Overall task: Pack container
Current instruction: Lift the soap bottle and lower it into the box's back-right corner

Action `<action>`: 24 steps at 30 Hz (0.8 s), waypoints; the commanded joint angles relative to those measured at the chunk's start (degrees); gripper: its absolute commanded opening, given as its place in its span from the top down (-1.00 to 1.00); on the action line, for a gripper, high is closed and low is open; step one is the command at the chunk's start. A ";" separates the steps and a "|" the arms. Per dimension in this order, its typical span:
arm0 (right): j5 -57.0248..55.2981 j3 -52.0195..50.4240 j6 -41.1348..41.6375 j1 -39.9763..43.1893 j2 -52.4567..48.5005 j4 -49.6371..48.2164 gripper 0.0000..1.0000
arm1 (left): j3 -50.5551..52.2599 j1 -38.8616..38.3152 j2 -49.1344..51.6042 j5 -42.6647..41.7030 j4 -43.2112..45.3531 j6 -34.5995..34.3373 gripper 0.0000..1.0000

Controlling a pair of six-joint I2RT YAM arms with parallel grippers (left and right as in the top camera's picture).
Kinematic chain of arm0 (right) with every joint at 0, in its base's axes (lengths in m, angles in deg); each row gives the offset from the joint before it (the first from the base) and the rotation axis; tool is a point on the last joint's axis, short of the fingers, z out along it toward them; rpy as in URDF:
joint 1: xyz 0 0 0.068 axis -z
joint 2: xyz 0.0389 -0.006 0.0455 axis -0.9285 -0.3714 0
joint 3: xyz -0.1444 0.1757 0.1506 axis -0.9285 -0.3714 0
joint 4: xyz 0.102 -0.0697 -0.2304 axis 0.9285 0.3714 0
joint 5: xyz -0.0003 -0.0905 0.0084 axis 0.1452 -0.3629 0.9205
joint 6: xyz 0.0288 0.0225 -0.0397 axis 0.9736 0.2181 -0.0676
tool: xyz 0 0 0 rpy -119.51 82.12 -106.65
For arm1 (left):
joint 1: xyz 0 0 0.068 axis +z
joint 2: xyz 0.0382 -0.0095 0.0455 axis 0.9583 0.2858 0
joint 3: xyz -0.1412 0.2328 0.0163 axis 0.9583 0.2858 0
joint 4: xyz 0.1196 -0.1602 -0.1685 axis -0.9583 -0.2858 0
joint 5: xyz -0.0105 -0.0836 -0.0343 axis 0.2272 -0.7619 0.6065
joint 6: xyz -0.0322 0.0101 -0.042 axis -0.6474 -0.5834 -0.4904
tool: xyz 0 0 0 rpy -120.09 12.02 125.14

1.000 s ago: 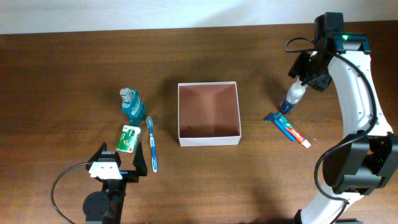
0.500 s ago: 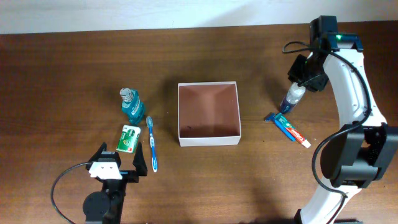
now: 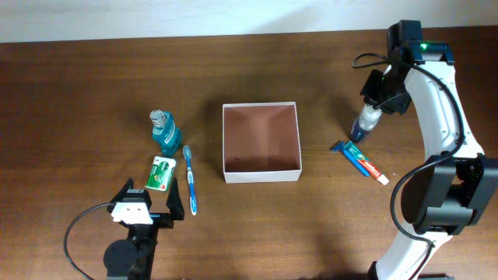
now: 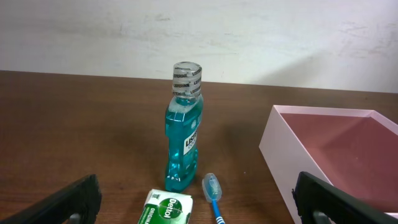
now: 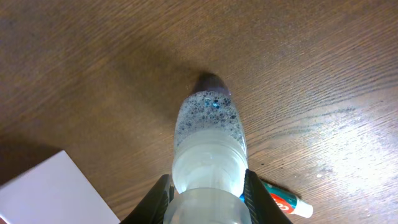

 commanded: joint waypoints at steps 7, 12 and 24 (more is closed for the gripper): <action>-0.31 5.38 -5.70 -2.10 0.42 3.78 0.53 | 0.46 0.33 -0.55 -0.63 0.22 -0.50 -0.99; -0.31 12.17 -6.62 -4.98 0.42 7.28 0.53 | 0.46 0.33 -0.55 -0.63 0.22 -0.50 -0.99; 3.08 26.84 -6.60 -13.79 0.42 17.59 0.53 | 0.46 0.33 -0.55 -0.63 0.22 -0.50 -0.99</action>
